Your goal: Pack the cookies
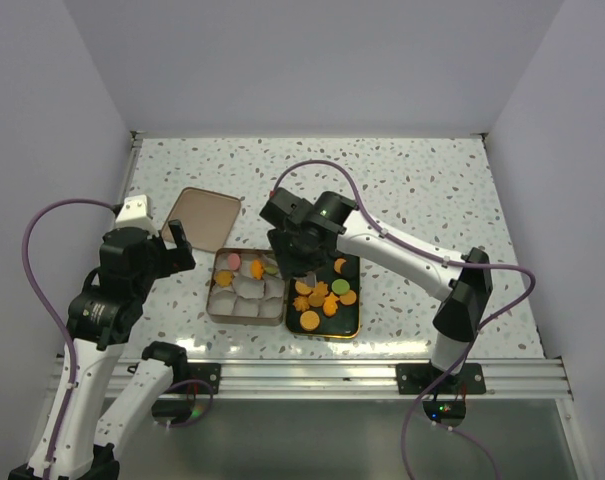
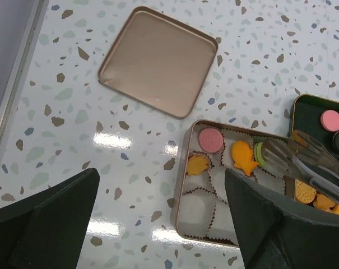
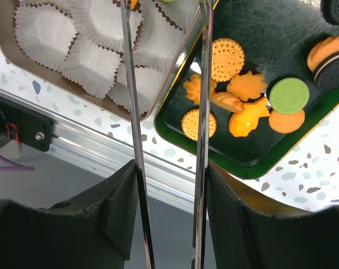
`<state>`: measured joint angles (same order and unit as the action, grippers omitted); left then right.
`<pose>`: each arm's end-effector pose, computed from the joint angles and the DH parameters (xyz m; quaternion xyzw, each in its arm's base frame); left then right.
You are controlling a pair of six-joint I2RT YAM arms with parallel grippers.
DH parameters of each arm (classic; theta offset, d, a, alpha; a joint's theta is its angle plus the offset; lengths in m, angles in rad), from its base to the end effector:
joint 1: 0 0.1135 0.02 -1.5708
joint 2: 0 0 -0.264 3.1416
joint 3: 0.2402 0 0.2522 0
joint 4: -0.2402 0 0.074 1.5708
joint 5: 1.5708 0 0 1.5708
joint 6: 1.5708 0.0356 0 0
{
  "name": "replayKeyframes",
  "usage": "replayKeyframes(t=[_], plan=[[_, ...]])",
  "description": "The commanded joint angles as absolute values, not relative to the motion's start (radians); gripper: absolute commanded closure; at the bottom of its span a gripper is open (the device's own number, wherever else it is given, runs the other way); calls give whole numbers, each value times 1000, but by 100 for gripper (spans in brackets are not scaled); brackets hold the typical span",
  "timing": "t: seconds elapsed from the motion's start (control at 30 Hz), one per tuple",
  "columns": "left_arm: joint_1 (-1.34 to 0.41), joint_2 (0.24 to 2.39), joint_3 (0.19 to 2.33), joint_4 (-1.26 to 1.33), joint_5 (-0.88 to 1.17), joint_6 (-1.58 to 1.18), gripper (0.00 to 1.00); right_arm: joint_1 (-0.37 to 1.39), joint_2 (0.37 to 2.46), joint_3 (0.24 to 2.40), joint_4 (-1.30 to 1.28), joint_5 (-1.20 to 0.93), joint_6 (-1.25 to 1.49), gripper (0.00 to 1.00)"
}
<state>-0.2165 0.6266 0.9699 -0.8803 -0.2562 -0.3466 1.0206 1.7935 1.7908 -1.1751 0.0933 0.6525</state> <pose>0.1092 -0.0148 0.3518 -0.1190 0.8563 -0.0295 0.5017 0.1938 0.3097 0.3292 -0.1703 0.9648 0.1141 0.1646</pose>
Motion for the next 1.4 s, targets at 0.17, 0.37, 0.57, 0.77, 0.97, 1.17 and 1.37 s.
replayKeyframes(t=[0.17, 0.37, 0.57, 0.77, 0.97, 1.17, 1.37], plan=[[-221, 629, 968, -838, -244, -318, 0, 956, 1737, 1898, -1219, 204, 615, 49], [-221, 630, 966, -836, -242, -319, 0, 830, 1681, 1821, -1227, 207, 574, 48], [-221, 630, 968, -836, -242, -318, 0, 739, 1680, 1750, -1212, 206, 537, 48], [-221, 630, 966, -838, -244, -318, 0, 707, 1713, 1712, -1175, 180, 520, 49], [-221, 629, 966, -839, -249, -321, 0, 692, 1736, 1669, -1141, 163, 502, 48], [-221, 632, 968, -839, -249, -321, 0, 690, 1759, 1635, -1123, 155, 489, 49], [-221, 640, 969, -838, -252, -322, 0, 683, 1784, 1620, -1109, 149, 480, 48]])
